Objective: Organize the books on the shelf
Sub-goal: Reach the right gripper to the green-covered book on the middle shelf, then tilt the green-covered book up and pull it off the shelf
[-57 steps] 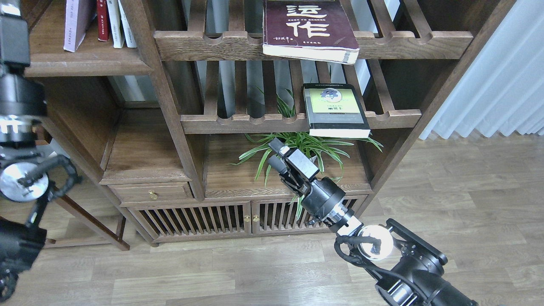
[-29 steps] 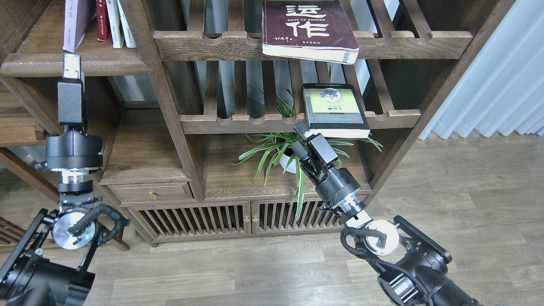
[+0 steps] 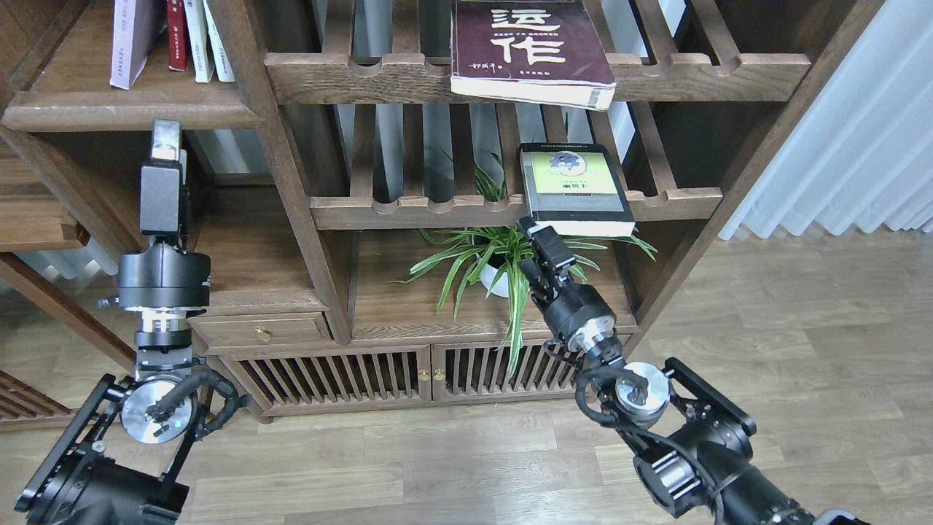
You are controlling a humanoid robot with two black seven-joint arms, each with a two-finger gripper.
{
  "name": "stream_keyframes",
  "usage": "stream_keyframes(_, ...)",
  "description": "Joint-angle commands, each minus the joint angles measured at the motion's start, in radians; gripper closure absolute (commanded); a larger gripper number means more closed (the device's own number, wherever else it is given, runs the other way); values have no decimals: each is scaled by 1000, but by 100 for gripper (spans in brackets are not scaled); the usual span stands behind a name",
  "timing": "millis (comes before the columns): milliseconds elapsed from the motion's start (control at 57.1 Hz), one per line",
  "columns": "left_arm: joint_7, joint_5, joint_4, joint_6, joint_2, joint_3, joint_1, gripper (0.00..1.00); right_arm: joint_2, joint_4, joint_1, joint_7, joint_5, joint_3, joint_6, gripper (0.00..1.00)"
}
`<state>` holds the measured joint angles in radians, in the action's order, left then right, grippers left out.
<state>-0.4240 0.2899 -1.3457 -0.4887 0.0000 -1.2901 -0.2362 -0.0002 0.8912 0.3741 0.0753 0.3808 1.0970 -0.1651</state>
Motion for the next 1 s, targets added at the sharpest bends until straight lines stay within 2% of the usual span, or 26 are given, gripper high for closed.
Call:
stream_keyframes(0, 27, 0, 0, 0, 0, 18, 2, 0, 0, -20, 35, 0, 6, 44, 58, 3)
stream_keyframes(88, 36, 0, 0, 0, 0, 23, 0, 0, 0, -28, 46, 0, 6, 63, 82, 3)
stream_keyframes(245, 37, 0, 2, 0, 0, 44, -8, 0, 0, -46, 69, 0, 6, 80, 145, 12)
stream_keyframes(385, 39, 0, 2, 0, 0, 46, -8, 0, 0, -101, 97, 1, 6, 96, 151, 15)
stream_keyframes(631, 45, 2, 2, 0, 0, 44, -8, 0, 0, -138, 131, 1, 7, 104, 150, 31)
stream_keyframes(876, 48, 2, 5, 0, 0, 43, -5, 0, 0, -138, 124, 1, 10, 106, 119, 56)
stream_keyframes(981, 48, 2, 5, 0, 0, 43, -3, 0, 0, -138, 115, 1, 12, 104, 56, 76)
